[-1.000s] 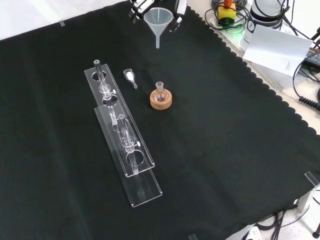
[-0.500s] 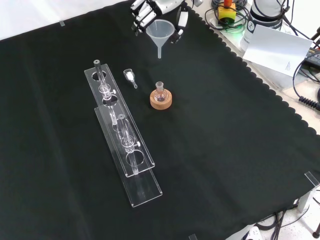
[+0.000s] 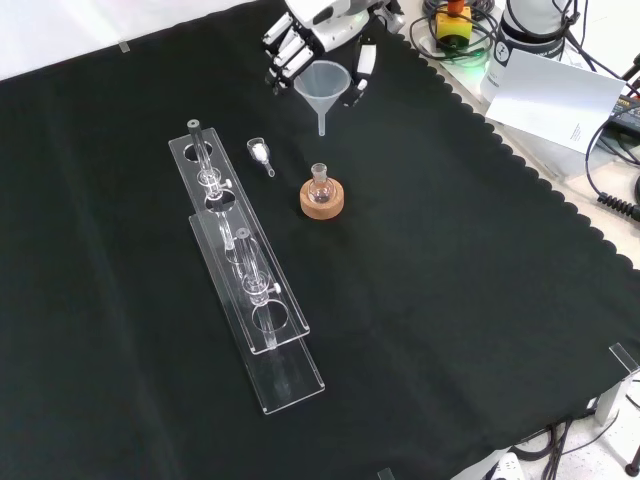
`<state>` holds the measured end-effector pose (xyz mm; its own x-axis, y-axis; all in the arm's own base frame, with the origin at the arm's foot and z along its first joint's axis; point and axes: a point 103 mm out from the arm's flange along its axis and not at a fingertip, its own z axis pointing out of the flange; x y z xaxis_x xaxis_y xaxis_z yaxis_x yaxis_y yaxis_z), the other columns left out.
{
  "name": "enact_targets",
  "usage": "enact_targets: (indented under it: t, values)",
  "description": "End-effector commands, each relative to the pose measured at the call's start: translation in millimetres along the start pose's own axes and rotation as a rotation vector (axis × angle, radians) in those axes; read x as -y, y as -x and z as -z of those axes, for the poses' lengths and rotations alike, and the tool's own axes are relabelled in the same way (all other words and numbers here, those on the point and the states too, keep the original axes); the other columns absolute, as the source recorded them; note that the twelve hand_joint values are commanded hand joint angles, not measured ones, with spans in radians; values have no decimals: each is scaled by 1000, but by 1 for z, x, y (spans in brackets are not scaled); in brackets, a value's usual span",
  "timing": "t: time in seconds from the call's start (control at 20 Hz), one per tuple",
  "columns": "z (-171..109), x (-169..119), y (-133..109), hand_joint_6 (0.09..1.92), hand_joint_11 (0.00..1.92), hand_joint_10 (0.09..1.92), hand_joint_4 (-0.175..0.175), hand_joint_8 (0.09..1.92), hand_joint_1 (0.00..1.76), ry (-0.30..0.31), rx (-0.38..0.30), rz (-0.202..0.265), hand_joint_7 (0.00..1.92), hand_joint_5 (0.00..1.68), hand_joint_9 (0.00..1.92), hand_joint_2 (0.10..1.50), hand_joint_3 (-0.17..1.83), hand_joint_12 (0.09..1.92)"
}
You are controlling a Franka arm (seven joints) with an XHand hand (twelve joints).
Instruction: Place the funnel on the round-bottom flask.
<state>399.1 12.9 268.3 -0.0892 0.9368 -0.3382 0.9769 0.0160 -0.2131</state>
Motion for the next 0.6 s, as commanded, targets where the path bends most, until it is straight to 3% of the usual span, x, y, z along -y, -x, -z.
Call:
enact_targets:
  t: [0.05,0.6]
  values:
    - [-6,1,-20,718,355,641,-43,708,754,6,-5,34,372,428,772,676,506,1318]
    - [-12,-10,-15,719,358,644,-43,708,754,12,-9,28,371,430,764,675,510,1316]
